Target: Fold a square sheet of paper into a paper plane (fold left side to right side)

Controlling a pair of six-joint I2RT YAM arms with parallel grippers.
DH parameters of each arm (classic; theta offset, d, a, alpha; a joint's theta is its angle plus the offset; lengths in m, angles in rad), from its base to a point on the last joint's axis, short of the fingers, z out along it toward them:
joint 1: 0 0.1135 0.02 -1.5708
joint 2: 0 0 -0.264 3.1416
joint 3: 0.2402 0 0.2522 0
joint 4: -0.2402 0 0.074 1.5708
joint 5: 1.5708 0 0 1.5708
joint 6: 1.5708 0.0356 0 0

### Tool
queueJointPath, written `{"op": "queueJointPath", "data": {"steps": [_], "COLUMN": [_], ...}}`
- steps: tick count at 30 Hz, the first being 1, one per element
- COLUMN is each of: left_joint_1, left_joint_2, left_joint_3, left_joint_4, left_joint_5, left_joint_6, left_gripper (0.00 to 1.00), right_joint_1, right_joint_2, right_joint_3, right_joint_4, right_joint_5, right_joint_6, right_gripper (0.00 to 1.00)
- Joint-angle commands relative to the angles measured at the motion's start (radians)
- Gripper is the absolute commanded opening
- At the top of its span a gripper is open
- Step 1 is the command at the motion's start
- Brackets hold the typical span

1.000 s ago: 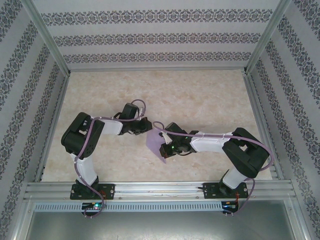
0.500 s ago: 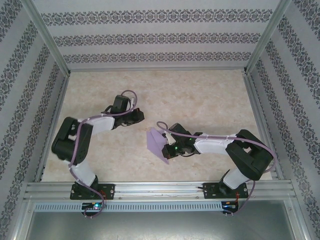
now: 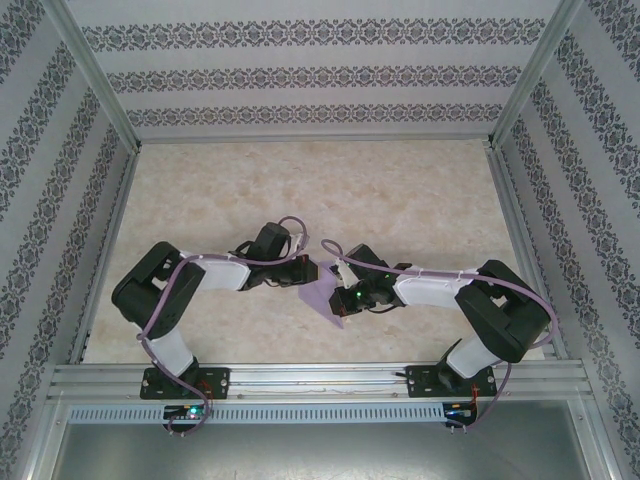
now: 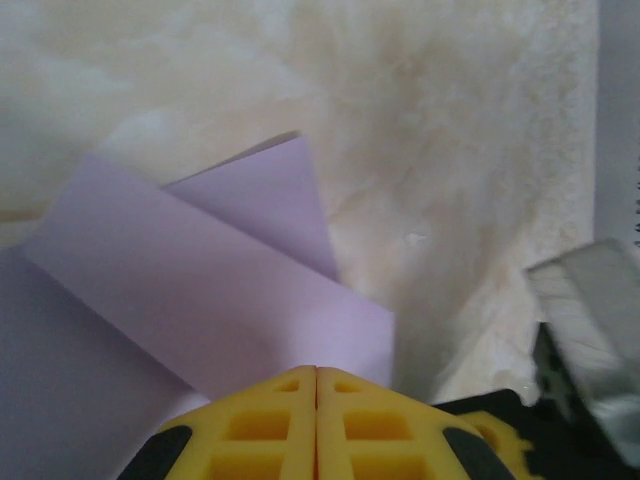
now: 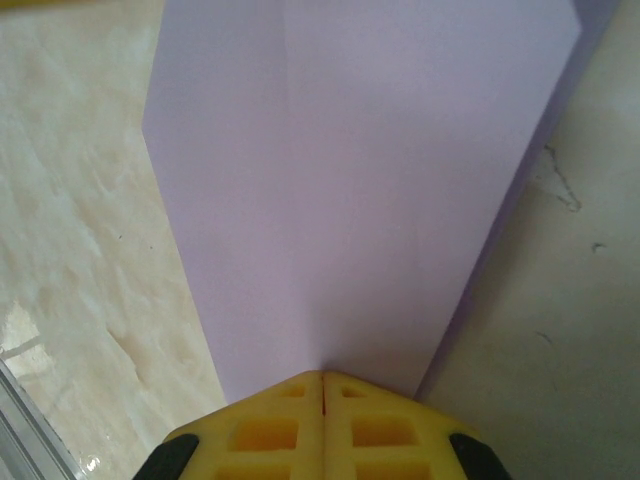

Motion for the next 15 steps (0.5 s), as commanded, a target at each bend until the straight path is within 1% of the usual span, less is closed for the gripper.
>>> {"op": "queueJointPath", "data": {"steps": [1, 10, 15], "left_joint_1": [-0.006, -0.005, -0.005], "left_joint_2": [0.026, 0.088, 0.125], "left_joint_3": [0.048, 0.071, 0.071], "left_joint_4": [0.023, -0.148, -0.182], "left_joint_5": [-0.017, -0.138, -0.174], "left_joint_6": [0.008, 0.06, 0.072], "left_gripper": [0.07, 0.07, 0.07], "right_joint_1": [-0.011, -0.011, -0.012], "right_joint_2": [0.053, 0.045, 0.022], "right_joint_3": [-0.047, -0.041, -0.015], "right_joint_4": [-0.114, -0.115, -0.107], "right_joint_5": [0.056, 0.021, -0.015], "right_joint_6": [-0.02, -0.022, -0.013], "right_gripper": [0.0, 0.0, 0.0]}}
